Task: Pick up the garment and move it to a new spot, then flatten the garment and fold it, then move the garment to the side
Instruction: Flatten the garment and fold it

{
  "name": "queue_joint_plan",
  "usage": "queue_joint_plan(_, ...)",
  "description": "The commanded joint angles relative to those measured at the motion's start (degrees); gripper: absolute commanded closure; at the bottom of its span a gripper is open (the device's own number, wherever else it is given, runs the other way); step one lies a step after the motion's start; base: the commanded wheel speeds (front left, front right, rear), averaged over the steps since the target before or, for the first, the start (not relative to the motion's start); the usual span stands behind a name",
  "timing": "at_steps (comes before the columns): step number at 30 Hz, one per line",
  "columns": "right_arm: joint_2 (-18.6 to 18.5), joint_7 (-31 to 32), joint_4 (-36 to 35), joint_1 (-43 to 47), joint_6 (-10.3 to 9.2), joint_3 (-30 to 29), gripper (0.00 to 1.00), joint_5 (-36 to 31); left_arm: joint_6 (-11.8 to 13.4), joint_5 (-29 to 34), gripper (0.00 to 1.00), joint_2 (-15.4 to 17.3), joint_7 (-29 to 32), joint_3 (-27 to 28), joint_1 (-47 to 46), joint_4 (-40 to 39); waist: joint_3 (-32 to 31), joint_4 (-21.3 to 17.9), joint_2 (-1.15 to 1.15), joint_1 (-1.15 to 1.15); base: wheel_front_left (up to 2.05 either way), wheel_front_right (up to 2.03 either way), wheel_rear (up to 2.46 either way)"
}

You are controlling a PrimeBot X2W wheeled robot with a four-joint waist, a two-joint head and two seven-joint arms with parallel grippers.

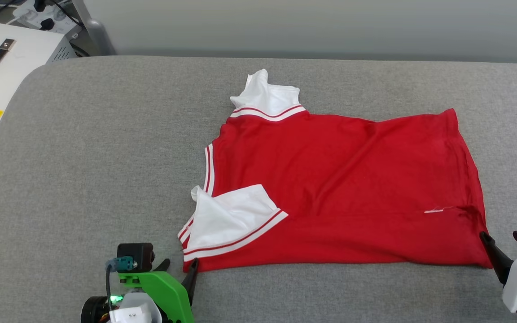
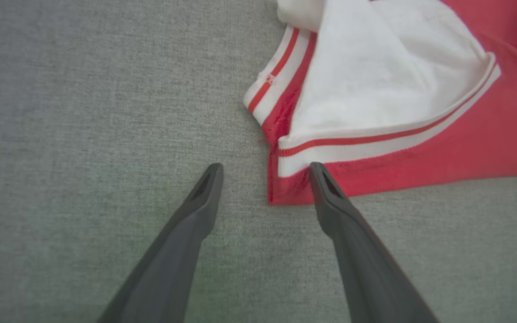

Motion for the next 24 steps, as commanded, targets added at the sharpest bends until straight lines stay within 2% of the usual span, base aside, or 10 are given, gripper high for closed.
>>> queue_joint_plan(1, 0.1, 0.4, -0.5, 0.2, -0.46, -0.1, 0.0, -0.4, 0.8, 0.5, 0.0, -0.3, 0.5, 0.1, -1.1, 1.2, 1.1, -0.8, 0.0, 0.0, 0.0, 0.0, 0.0)
queue_joint_plan(4, 0.0, 0.8, -1.0, 0.0, -0.46, 0.0, 0.0, -0.5, 1.0, 0.2, 0.0, -1.2, 1.6, -0.4, -2.1, 4.0, 2.1, -1.4, 0.0, 0.0, 0.0, 0.0, 0.0)
queue_joint_plan(8, -0.1, 1.1, -1.2, 0.0, -0.46, 0.0, 0.0, -0.5, -0.1, -0.5, 0.0, -2.0, 2.9, -1.1, -2.7, 6.4, 2.7, -1.6, 0.0, 0.0, 0.0, 0.0, 0.0)
queue_joint_plan(9, -0.2, 1.2, -1.3, 0.0, -0.46, 0.0, 0.0, -0.5, -0.6, -0.7, 0.42, -2.1, 3.7, -1.6, -2.8, 7.1, 2.7, -1.6, 0.0, 0.0, 0.0, 0.0, 0.0)
queue_joint_plan(10, -0.2, 1.2, -1.3, 0.0, -0.46, 0.0, 0.0, -0.6, -0.9, -0.9, 0.92, -2.2, 4.2, -1.9, -2.8, 7.5, 2.7, -1.6, 0.0, 0.0, 0.0, 0.0, 0.0)
queue_joint_plan(11, -0.3, 1.3, -1.3, 0.0, -0.46, 0.0, 0.0, -0.6, -1.5, -1.2, 1.0, -2.3, 4.7, -2.2, -2.9, 7.8, 2.6, -1.4, 0.0, 0.0, 0.0, 0.0, 0.0)
queue_joint_plan(18, -1.1, 1.6, -0.1, -0.2, -0.46, 0.5, 0.0, -1.2, -3.6, -1.6, 1.0, -2.2, 2.0, -1.8, -2.8, 6.0, 0.8, 0.2, 0.0, 0.0, 0.0, 0.0, 0.0)
queue_joint_plan(24, -0.4, 2.4, 5.9, -1.2, -0.46, -0.6, 0.0, -3.1, -4.0, -1.2, 1.0, -0.8, 0.1, -1.2, -1.9, -0.8, 0.1, 2.4, 0.0, 0.0, 0.0, 0.0, 0.0)
